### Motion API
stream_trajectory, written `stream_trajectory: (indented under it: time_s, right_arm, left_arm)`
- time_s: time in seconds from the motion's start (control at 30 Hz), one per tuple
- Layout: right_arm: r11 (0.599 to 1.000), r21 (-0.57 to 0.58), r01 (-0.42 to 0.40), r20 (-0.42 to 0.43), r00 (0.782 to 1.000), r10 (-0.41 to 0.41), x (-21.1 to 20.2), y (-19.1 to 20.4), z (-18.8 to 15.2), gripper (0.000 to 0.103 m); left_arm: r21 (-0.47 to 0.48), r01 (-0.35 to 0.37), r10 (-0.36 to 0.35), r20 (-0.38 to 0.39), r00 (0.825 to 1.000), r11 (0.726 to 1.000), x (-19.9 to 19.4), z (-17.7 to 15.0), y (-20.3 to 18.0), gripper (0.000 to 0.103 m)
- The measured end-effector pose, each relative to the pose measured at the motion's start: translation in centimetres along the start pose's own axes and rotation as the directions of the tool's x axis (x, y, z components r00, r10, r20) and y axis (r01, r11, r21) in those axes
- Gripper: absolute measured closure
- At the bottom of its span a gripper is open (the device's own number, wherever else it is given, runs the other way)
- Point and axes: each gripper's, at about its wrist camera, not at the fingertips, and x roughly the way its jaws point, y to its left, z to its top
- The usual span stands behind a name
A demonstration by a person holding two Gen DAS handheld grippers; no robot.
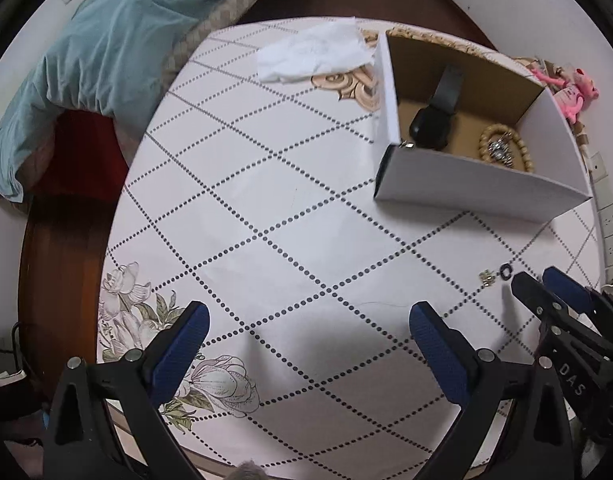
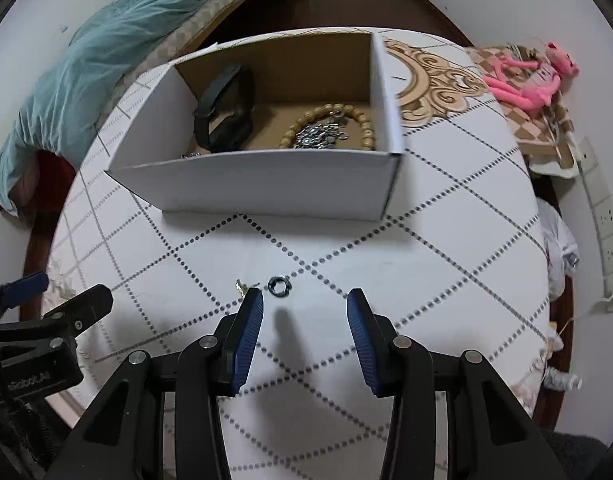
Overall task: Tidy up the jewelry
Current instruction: 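Grasp a small dark ring with the right tool while the left tool closes on the gold earring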
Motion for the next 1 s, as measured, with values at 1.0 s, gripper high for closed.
stream_trajectory:
  time_s: [1.0]
  right_arm:
    - [0.981,0.157,0.11,0.043,0.992,-0.118,-2.6,-7.6,-2.7,0.089]
  left_arm:
    - [0.18,0.178,-0.188,0.041,0.981,0.967,1.7,-0.3,-10.5,0.032]
